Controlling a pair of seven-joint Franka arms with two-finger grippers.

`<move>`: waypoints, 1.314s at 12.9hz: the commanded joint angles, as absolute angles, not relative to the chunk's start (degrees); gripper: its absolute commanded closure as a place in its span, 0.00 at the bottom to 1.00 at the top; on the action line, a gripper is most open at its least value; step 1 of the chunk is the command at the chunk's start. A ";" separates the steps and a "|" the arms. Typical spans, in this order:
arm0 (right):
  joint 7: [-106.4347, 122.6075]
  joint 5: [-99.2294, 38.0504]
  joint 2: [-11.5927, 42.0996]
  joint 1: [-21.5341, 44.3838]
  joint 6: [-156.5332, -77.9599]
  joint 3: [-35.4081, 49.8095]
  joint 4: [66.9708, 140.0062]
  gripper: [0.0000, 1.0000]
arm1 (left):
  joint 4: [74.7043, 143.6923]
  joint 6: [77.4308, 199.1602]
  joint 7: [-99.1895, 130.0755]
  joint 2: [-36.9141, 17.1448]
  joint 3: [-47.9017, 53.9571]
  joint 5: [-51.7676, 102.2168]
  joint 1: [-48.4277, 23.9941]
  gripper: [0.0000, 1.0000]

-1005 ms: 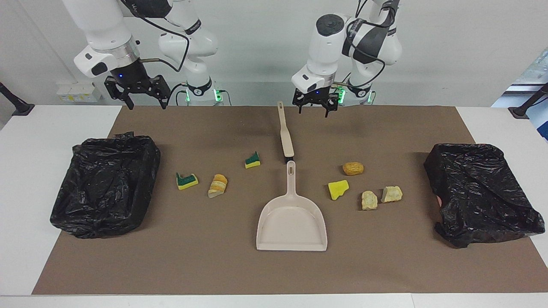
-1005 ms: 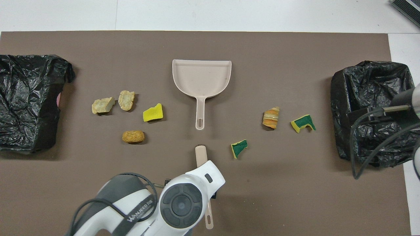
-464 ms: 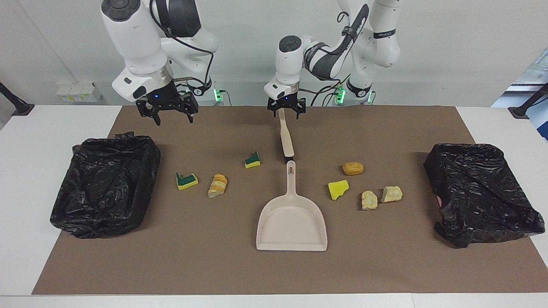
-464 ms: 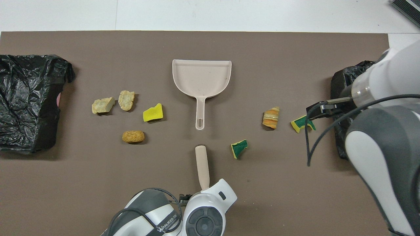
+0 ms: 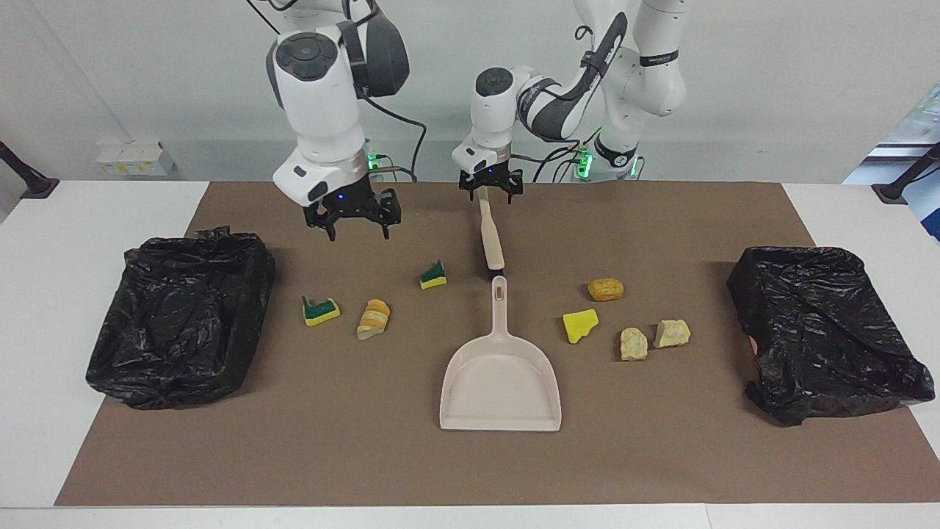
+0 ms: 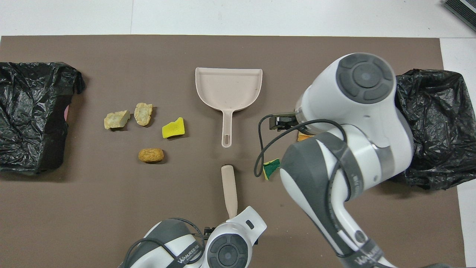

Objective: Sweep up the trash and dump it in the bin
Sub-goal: 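Grasp the dustpan with the right gripper while the left gripper grasps the brush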

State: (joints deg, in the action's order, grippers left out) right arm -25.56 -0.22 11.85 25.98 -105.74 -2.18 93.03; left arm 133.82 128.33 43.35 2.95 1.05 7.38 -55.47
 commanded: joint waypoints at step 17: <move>-38.93 -3.25 30.23 35.86 -125.59 -2.29 85.87 0.00 | 135.53 127.01 43.59 4.13 -0.26 11.34 -55.72 1.00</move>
